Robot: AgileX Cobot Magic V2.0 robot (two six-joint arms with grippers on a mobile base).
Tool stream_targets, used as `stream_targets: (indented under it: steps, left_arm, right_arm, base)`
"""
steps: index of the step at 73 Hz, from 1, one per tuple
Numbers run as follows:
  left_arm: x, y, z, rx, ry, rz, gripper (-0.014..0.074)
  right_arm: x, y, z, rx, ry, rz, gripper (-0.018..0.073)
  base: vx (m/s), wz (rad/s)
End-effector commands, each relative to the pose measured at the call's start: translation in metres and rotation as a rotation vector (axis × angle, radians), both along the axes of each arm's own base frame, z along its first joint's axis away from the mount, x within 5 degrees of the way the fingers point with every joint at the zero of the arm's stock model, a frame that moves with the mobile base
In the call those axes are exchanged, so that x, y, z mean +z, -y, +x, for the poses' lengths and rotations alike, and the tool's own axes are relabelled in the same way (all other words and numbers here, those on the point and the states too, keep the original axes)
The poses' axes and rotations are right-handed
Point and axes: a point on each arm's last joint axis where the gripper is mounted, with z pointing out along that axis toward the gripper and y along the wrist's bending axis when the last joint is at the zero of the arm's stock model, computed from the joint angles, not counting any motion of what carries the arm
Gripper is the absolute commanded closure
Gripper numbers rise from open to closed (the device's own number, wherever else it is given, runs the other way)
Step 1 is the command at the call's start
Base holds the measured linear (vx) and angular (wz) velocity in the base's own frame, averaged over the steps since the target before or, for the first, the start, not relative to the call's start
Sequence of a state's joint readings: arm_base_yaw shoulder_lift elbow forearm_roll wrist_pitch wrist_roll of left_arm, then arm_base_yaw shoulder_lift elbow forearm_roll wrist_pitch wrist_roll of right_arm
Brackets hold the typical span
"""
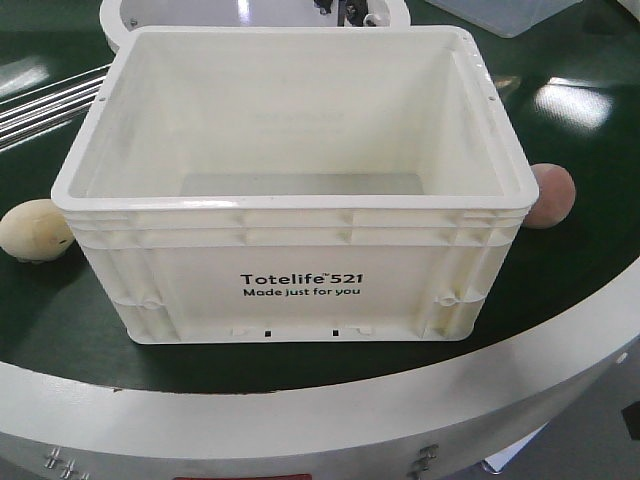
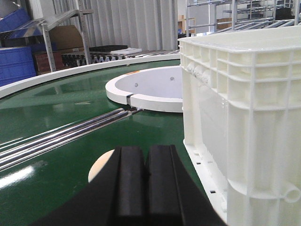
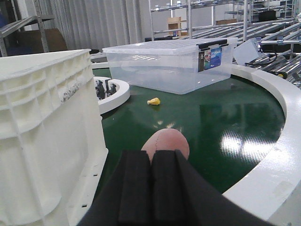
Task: Place moving items into box and shelve
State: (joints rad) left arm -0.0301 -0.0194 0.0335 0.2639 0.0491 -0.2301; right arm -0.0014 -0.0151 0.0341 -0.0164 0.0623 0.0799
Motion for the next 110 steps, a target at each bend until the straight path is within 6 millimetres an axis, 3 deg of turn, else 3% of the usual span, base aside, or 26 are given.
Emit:
stream_targets:
  steps: [1, 29, 46, 59, 68, 90, 100, 110]
  left_arm:
    - [0.004, 0.002, -0.001, -0.026, 0.071, -0.021, 0.0622]
    - [0.005, 0.002, -0.001, -0.027, 0.076, -0.021, 0.0622]
    - [0.017, 0.004, -0.003, -0.049, 0.169, -0.022, 0.0622]
    - [0.049, 0.002, -0.006, -0.028, 0.187, 0.012, 0.0622]
    - [0.077, 0.002, 0.002, -0.020, 0.158, 0.031, 0.0622]
    - [0.163, 0.006, 0.061, -0.046, 0.167, 0.017, 0.0622]
    - [0.191, 0.008, 0.088, -0.050, 0.178, 0.013, 0.0622]
    - [0.208, 0.009, 0.097, -0.061, 0.232, 0.012, 0.0622]
  right_arm:
    - [0.008, 0.000, -0.001, -0.003, 0.085, -0.010, 0.0575]
    - [0.008, 0.000, -0.001, -0.003, 0.085, -0.010, 0.0575]
    - [0.017, 0.000, -0.002, -0.005, 0.106, -0.037, 0.0575]
    - [0.051, 0.001, -0.003, -0.010, 0.085, -0.052, 0.0575]
    - [0.089, 0.001, 0.007, -0.013, 0.071, -0.070, 0.0575]
    - [0.175, 0.002, 0.065, -0.021, 0.038, -0.140, 0.0575]
    - [0.195, 0.002, 0.088, -0.020, 0.034, -0.142, 0.0575]
    - [0.201, 0.001, 0.101, -0.011, 0.084, -0.143, 0.0575]
  base:
    - [0.00, 0.00]
    - [0.00, 0.00]
    - [0.00, 0.00]
    - [0.00, 0.00]
    - [0.00, 0.00]
    - [0.00, 0.00]
    - [0.00, 0.00]
    - [0.00, 0.00]
